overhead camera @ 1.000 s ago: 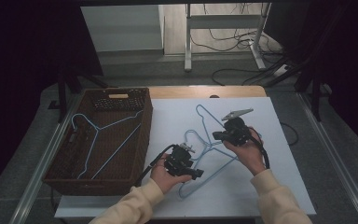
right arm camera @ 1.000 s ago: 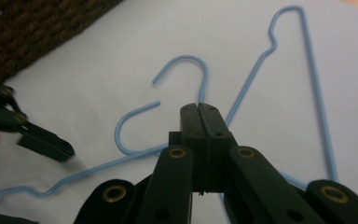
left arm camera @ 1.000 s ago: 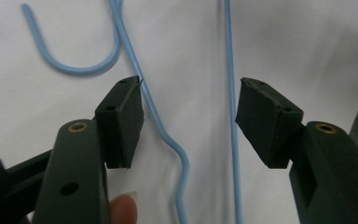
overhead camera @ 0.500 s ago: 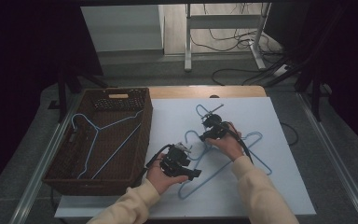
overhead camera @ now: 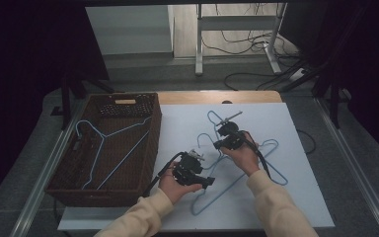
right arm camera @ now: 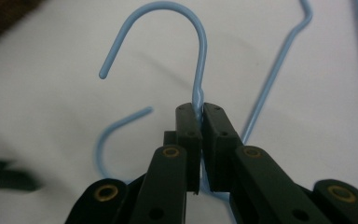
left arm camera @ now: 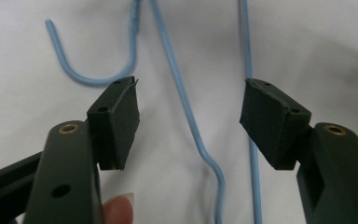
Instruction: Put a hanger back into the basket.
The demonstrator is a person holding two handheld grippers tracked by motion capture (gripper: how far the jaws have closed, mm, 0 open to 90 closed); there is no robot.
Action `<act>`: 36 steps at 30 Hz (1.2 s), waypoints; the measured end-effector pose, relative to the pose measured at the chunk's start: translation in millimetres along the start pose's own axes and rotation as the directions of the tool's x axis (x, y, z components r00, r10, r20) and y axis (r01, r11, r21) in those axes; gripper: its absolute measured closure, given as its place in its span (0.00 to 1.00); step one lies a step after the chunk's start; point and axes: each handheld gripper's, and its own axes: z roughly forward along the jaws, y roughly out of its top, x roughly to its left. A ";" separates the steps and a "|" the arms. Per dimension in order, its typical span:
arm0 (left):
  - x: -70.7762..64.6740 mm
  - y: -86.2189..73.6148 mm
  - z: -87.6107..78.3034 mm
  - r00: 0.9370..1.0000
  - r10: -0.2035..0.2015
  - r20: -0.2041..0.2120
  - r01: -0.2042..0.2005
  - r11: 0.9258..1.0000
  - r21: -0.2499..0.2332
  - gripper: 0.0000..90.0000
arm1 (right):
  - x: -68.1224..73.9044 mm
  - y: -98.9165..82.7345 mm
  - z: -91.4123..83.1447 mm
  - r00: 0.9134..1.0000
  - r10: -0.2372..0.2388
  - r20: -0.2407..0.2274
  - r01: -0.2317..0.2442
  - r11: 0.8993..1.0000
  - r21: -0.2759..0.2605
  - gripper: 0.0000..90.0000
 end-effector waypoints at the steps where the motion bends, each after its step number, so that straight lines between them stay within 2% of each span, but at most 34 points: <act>1: 0.7 0.7 1.6 1.000 0.008 -0.013 -0.008 1.000 0.002 0.41 | 2.1 -2.0 -7.7 1.000 0.001 -0.007 -0.001 1.000 -0.023 0.96; 3: 2.7 1.2 4.6 1.000 0.011 -0.007 -0.011 1.000 0.003 0.46 | 7.2 -6.7 -22.5 1.000 0.000 -0.021 -0.001 0.998 -0.069 0.96; 6: 3.6 0.9 9.8 0.999 0.011 0.036 -0.011 1.000 0.006 0.61 | 16.0 -13.6 -42.0 0.999 0.004 -0.039 -0.009 0.992 -0.130 0.96; 8: 1.1 0.8 10.3 0.997 0.028 0.066 -0.028 1.000 0.001 0.75 | 22.7 -17.5 -54.0 0.999 -0.005 -0.042 -0.002 0.986 -0.165 0.96; 10: -0.6 1.3 7.7 0.997 0.030 0.075 -0.029 1.000 -0.010 0.88 | 25.7 -19.0 -60.2 0.998 -0.006 -0.059 -0.005 0.984 -0.177 0.96; 11: -0.5 1.5 5.1 0.995 0.023 0.096 -0.021 1.000 -0.020 0.93 | 26.7 -19.9 -62.9 0.999 -0.006 -0.054 -0.004 0.984 -0.176 0.96; 13: -0.2 2.0 -1.5 0.995 0.014 0.097 -0.011 0.999 -0.033 0.94 | 25.8 -22.3 -67.6 0.998 -0.002 -0.063 -0.010 0.982 -0.190 0.94; 14: 0.8 2.1 -5.4 0.995 0.009 0.104 -0.004 0.999 -0.044 0.95 | 24.1 -23.7 -70.3 0.997 -0.002 -0.077 -0.014 0.978 -0.210 0.90; 15: 1.9 2.1 -10.1 0.994 0.002 0.113 0.004 0.998 -0.055 0.95 | 21.4 -26.4 -78.5 0.998 -0.010 -0.069 -0.008 0.968 -0.250 0.75; 16: 2.1 2.4 -15.2 0.993 -0.003 0.119 0.011 0.998 -0.068 0.95 | 21.4 -26.4 -78.5 0.998 -0.010 -0.069 -0.008 0.968 -0.250 0.75; 17: 2.3 2.8 -20.4 0.993 0.002 0.122 0.007 0.997 -0.071 0.95 | 17.6 -30.5 -90.2 0.998 -0.004 -0.059 -0.014 0.952 -0.306 0.62; 18: 2.2 2.6 -25.4 0.992 0.006 0.126 0.005 0.996 -0.085 0.95 | 17.6 -30.5 -90.2 0.998 -0.004 -0.059 -0.014 0.952 -0.306 0.62; 19: 1.4 2.5 -30.6 0.991 0.005 0.130 0.008 0.995 -0.098 0.96 | 12.7 -36.2 -103.6 0.999 0.007 -0.053 -0.026 0.930 -0.365 0.51; 20: 0.9 2.7 -36.1 0.990 0.004 0.139 0.011 0.994 -0.109 0.96 | 12.7 -36.2 -103.6 0.999 0.007 -0.053 -0.026 0.930 -0.365 0.51; 22: -0.5 4.1 -47.9 0.988 0.003 0.153 0.016 0.992 -0.128 0.95 | 8.2 -43.4 -117.8 0.999 0.011 -0.047 -0.030 0.910 -0.414 0.45; 24: -1.9 5.8 -62.2 0.986 0.017 0.165 0.009 0.988 -0.152 0.95 | 4.9 -53.1 -130.2 0.999 0.002 -0.041 -0.021 0.895 -0.446 0.41; 25: -2.8 6.9 -70.1 0.985 0.022 0.173 0.007 0.986 -0.166 0.95 | 4.2 -56.8 -133.2 0.999 -0.003 -0.044 -0.017 0.895 -0.446 0.40; 26: -4.0 8.0 -78.1 0.984 0.025 0.176 0.008 0.983 -0.182 0.95 | 3.7 -68.0 -138.8 0.999 -0.015 -0.038 -0.004 0.890 -0.455 0.37; 28: -4.1 10.6 -94.8 0.985 0.044 0.166 -0.009 0.979 -0.206 0.95 | 3.6 -73.7 -140.8 0.999 -0.022 -0.034 0.004 0.889 -0.457 0.35; 31: 0.6 12.4 -120.0 0.987 0.036 0.159 0.006 0.966 -0.257 0.95 | 3.0 -89.4 -146.0 0.999 -0.033 -0.018 0.021 0.883 -0.469 0.32; 35: 12.9 11.4 -153.8 0.986 0.019 0.164 0.035 0.947 -0.320 0.95 | -1.8 -105.3 -146.6 1.000 -0.023 -0.011 0.015 0.885 -0.465 0.31; 36: 15.2 10.8 -158.9 0.986 0.015 0.164 0.040 0.944 -0.328 0.95 | -2.8 -109.9 -145.8 1.000 -0.020 0.004 0.020 0.879 -0.476 0.32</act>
